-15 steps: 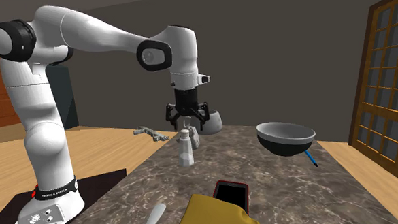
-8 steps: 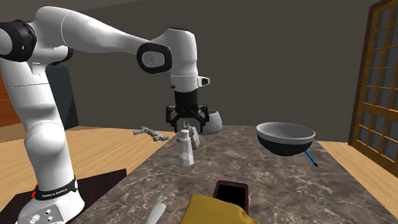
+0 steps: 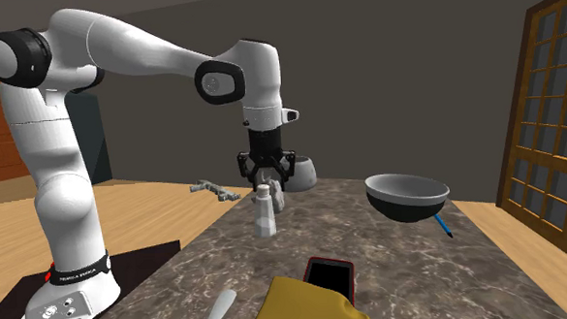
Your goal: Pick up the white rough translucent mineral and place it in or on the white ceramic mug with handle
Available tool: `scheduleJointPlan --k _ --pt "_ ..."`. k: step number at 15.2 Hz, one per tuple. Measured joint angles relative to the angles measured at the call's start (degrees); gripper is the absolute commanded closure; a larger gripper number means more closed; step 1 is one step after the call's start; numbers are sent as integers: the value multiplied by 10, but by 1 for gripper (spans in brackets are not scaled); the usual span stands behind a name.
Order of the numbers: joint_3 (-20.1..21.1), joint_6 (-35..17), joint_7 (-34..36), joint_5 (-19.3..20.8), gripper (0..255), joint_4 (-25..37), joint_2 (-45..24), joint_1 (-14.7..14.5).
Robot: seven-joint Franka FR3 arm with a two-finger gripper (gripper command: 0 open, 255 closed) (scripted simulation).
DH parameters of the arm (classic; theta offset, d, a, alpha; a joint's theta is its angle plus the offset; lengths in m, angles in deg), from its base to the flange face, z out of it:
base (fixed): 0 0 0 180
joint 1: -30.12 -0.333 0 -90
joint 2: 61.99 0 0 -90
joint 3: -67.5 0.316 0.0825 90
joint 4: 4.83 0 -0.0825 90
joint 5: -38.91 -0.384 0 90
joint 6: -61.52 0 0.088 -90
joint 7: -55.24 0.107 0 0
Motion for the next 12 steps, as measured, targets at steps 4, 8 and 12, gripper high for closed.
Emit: scheduleJointPlan --k 4,8,12 --pt "1 3 2 1 255 2 1 0" --pt "2 29 9 5 255 26 5 -1" --pt "3 59 16 9 255 53 9 -1"
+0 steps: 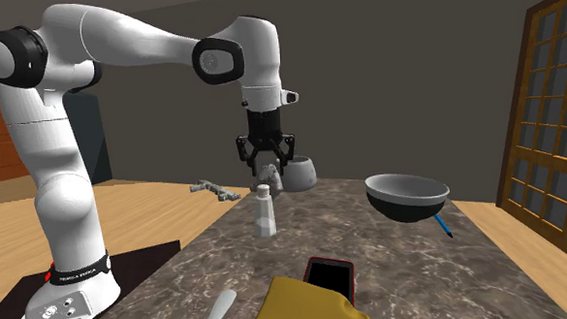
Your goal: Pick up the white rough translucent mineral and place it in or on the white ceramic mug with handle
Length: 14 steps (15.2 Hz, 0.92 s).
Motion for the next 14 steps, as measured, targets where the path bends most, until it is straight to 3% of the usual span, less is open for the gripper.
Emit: scheduleJointPlan --k 14 --pt "-2 107 12 -4 255 114 -9 -1"
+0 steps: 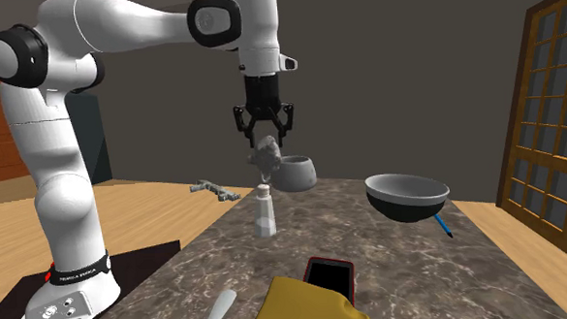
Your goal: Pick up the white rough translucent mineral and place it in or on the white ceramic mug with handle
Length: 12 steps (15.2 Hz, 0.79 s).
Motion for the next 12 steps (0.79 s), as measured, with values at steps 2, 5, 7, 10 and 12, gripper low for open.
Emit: scheduleJointPlan --k 2,5,7,10,12 --pt "-1 16 0 -4 255 20 -6 0" --pt "-5 41 -1 -12 255 53 -17 1" --pt "-7 58 -2 -16 255 73 -23 3" --pt "-12 83 -6 -26 255 106 -37 6" --pt "-6 87 8 -31 255 118 -43 0"
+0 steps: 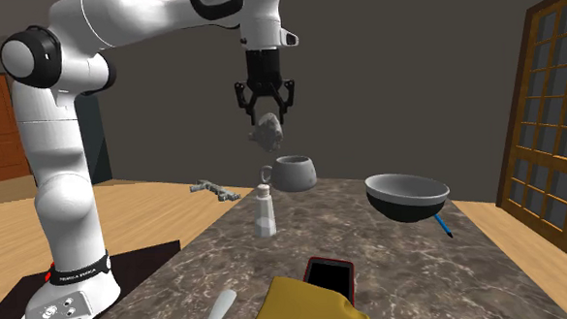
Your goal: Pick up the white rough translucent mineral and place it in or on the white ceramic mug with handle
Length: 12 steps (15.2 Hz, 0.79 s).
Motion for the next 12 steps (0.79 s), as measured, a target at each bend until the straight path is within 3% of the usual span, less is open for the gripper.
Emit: scheduleJointPlan --k 6,12 --pt "27 6 60 -26 255 45 -38 -27" --pt "49 31 113 -75 255 141 -116 -37"
